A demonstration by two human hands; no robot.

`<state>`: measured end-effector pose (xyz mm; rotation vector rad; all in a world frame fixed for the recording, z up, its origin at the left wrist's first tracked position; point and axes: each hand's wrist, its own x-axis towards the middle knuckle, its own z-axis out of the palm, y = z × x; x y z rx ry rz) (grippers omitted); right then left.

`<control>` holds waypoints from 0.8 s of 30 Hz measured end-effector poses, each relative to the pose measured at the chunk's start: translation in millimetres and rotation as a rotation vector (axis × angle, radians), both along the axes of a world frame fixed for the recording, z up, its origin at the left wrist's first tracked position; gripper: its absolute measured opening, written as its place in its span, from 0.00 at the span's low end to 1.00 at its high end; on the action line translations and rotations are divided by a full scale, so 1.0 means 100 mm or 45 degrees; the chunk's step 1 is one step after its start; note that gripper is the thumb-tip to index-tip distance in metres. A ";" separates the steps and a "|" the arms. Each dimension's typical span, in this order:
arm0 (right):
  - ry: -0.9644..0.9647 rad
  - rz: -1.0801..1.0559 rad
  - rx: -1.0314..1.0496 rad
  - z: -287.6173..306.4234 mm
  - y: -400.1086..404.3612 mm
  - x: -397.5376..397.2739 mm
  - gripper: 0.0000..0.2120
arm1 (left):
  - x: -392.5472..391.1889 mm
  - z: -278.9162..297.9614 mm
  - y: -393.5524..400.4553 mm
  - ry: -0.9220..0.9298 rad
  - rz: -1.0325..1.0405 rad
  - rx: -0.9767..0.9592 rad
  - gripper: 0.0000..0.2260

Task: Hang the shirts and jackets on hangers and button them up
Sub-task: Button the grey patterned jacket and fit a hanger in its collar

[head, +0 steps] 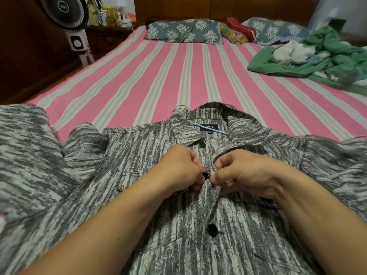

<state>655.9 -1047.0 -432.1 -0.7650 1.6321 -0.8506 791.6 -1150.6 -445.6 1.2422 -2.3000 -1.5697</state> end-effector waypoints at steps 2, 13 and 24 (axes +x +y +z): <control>-0.044 -0.014 -0.006 0.01 0.01 0.01 0.12 | -0.02 -0.05 0.01 -0.012 0.002 -0.084 0.08; 0.004 -0.065 0.003 0.00 0.01 0.01 0.10 | 0.00 -0.07 -0.06 0.088 0.034 0.193 0.09; 0.417 -0.076 0.023 -0.12 -0.06 0.13 0.04 | 0.03 -0.06 -0.10 0.064 0.055 0.251 0.08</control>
